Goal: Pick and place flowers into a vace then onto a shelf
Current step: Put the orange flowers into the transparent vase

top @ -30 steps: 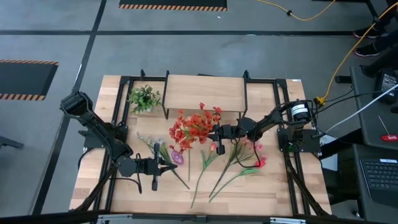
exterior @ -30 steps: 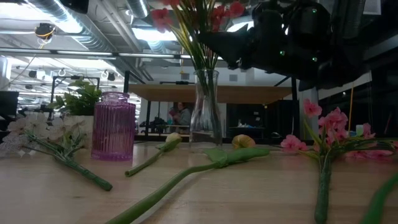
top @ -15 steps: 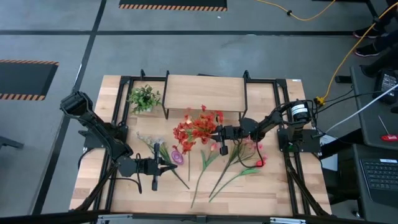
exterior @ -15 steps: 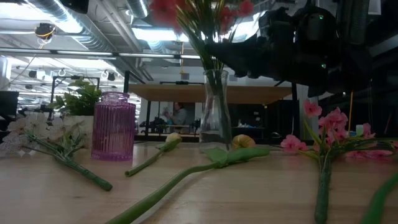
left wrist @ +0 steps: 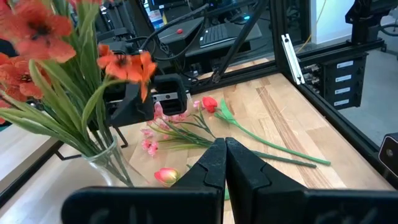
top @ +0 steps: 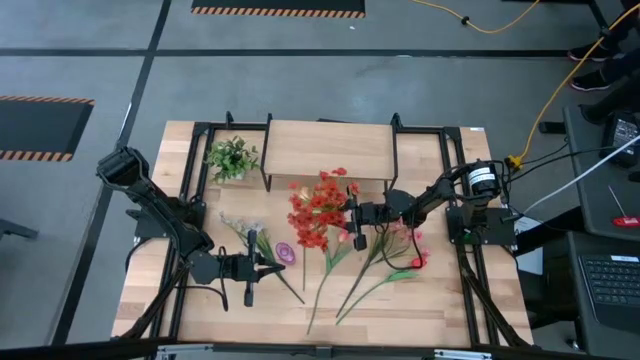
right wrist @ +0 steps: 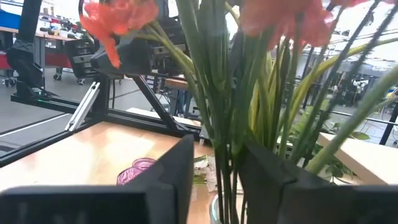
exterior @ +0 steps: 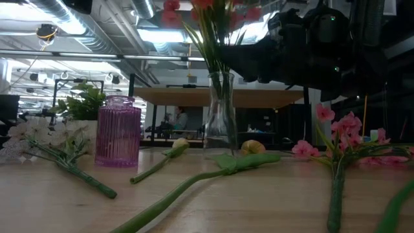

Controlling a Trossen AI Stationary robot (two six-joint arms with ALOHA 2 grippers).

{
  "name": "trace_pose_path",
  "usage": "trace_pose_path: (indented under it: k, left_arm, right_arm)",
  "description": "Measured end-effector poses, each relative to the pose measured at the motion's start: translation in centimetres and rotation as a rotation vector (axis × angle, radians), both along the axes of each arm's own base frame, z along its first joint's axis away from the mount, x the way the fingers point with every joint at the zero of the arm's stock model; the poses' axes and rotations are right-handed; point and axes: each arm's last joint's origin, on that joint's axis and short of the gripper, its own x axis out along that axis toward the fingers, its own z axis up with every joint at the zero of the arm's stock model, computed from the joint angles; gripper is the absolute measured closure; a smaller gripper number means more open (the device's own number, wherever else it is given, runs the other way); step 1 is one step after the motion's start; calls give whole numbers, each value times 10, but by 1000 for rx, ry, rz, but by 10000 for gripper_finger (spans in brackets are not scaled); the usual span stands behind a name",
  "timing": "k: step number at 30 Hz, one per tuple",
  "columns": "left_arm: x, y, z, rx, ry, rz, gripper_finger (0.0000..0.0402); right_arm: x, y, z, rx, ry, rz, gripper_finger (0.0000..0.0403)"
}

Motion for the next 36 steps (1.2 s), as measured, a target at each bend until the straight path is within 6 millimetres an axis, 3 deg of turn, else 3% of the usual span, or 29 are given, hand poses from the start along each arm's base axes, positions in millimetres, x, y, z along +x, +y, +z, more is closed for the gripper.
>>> trace_pose_path:
  k: [6,11,20,28,36]
  left_arm:
    - [0,0,0,1,0,0,400]
    - [0,0,0,2,1,0,400]
    - [0,0,0,4,2,0,400]
    - [0,0,0,3,2,-4,400]
    - [0,-1,0,1,4,-18,400]
  right_arm:
    - [-1,0,-5,18,58,2,229]
    - [-7,0,-6,18,70,1,220]
    - [-21,-1,18,24,32,-26,219]
    - [-9,-2,18,45,119,-40,219]
    - [3,-3,30,10,75,-55,219]
